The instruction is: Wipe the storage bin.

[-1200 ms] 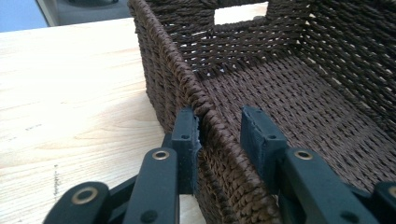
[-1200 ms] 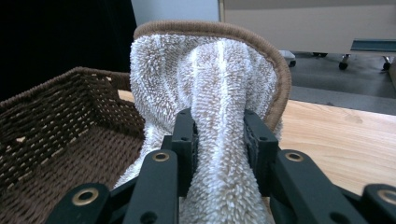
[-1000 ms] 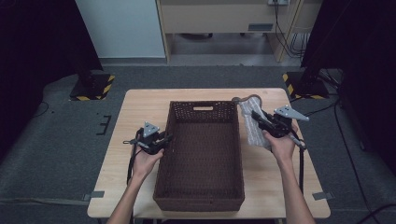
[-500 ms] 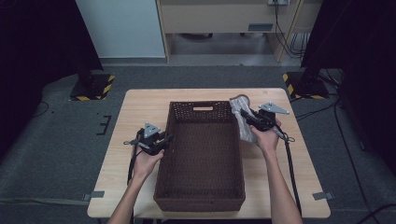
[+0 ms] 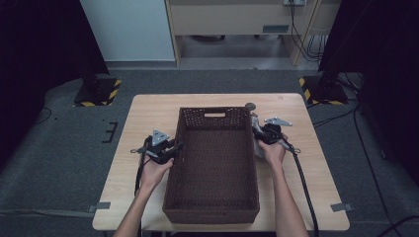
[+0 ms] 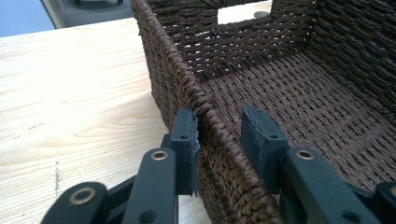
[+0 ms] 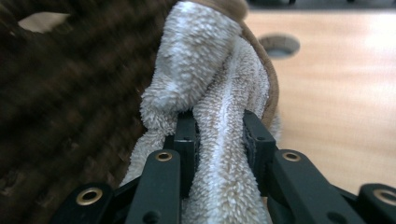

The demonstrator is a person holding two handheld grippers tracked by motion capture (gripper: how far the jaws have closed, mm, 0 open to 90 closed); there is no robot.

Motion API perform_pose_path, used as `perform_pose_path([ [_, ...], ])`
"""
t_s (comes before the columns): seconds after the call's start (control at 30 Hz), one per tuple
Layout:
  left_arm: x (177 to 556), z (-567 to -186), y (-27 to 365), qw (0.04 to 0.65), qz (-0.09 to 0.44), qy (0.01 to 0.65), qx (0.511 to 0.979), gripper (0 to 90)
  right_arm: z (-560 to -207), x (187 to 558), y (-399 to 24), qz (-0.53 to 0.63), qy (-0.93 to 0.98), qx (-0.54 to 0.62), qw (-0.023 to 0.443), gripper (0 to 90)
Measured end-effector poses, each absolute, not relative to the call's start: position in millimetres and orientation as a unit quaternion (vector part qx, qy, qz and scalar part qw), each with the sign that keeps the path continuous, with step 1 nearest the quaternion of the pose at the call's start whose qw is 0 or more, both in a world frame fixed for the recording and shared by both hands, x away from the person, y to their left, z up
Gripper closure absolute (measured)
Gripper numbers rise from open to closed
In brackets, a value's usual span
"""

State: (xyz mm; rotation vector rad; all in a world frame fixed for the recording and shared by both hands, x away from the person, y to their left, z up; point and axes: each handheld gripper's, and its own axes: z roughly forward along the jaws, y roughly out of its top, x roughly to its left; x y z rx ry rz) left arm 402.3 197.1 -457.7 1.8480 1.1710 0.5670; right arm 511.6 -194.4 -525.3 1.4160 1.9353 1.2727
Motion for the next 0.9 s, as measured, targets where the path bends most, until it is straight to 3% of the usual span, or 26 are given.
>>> perform_pose_path([
  [0.23, 402, -458, 198, 0.430, 0.226, 0.469, 0.738, 65.0, -528, 511, -195, 0.423, 0.717, 0.511, 0.214, 72.4],
  [0.53, 402, -459, 198, 0.430, 0.229, 0.468, 0.737, 64.9, -448, 483, -225, 0.531, 0.653, 0.482, 0.242, 72.5],
  [0.63, 402, -459, 198, 0.431, 0.228, 0.470, 0.736, 64.5, -431, 473, -222, 0.562, 0.646, 0.463, 0.230, 72.5],
  [0.77, 402, -459, 198, 0.432, 0.229, 0.468, 0.736, 64.5, -432, 469, -214, 0.546, 0.668, 0.452, 0.227, 72.5],
  [0.9, 402, -459, 198, 0.431, 0.231, 0.466, 0.737, 64.7, -459, 475, -203, 0.501, 0.697, 0.459, 0.230, 72.6],
])
